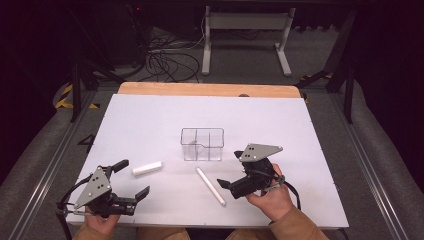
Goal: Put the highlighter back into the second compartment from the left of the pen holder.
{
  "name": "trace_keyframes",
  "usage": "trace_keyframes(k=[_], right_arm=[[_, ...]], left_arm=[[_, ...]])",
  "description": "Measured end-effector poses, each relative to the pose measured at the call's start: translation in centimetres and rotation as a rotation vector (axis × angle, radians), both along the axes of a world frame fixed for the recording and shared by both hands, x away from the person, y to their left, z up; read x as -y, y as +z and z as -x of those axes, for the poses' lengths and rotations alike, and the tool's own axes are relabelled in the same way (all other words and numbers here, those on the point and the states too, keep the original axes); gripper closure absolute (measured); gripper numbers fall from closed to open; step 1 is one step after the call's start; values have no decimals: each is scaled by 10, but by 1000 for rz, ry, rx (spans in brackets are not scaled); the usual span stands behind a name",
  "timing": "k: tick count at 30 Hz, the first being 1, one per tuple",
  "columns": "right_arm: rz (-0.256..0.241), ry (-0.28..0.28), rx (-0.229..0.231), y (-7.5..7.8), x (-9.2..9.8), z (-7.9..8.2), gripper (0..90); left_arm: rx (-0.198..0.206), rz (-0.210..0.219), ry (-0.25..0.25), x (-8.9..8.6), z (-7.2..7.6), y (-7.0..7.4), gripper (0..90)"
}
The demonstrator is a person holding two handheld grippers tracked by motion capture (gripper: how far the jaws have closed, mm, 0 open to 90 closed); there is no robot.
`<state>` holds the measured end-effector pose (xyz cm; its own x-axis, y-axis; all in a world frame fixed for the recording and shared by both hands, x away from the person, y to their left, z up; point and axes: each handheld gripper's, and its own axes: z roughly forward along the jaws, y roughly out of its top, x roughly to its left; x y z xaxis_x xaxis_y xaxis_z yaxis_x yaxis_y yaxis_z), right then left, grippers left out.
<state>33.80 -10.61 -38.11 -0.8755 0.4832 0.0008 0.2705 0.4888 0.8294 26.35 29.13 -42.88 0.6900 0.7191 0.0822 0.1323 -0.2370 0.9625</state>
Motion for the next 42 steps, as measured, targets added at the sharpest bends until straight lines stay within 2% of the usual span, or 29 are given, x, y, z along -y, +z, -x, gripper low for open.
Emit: trace_keyframes(k=[11, 15, 19, 21, 27, 33, 38, 42], right_arm=[[30, -62, -11, -4, -13, 4, 52], [55, -100, 6, -6, -21, 7, 130], [73, -120, -9, -9, -28, 9, 223], [89, -122, -21, -11, -33, 9, 254], [131, -129, -17, -20, -45, 8, 324], [140, -139, -51, -31, -53, 5, 373], [162, -157, -34, -39, -59, 6, 398], [163, -155, -40, -43, -63, 7, 408]], left_arm=[[3, 1, 1, 0, 1, 0, 5], [4, 4, 1, 0, 0, 0, 6], [1, 4, 1, 0, 0, 0, 5], [2, 5, 1, -1, 0, 0, 5], [0, 8, 1, 0, 0, 0, 5], [3, 8, 3, -1, 0, 0, 5], [3, 7, 3, -1, 0, 0, 5], [5, 8, 3, -1, 1, 0, 5]])
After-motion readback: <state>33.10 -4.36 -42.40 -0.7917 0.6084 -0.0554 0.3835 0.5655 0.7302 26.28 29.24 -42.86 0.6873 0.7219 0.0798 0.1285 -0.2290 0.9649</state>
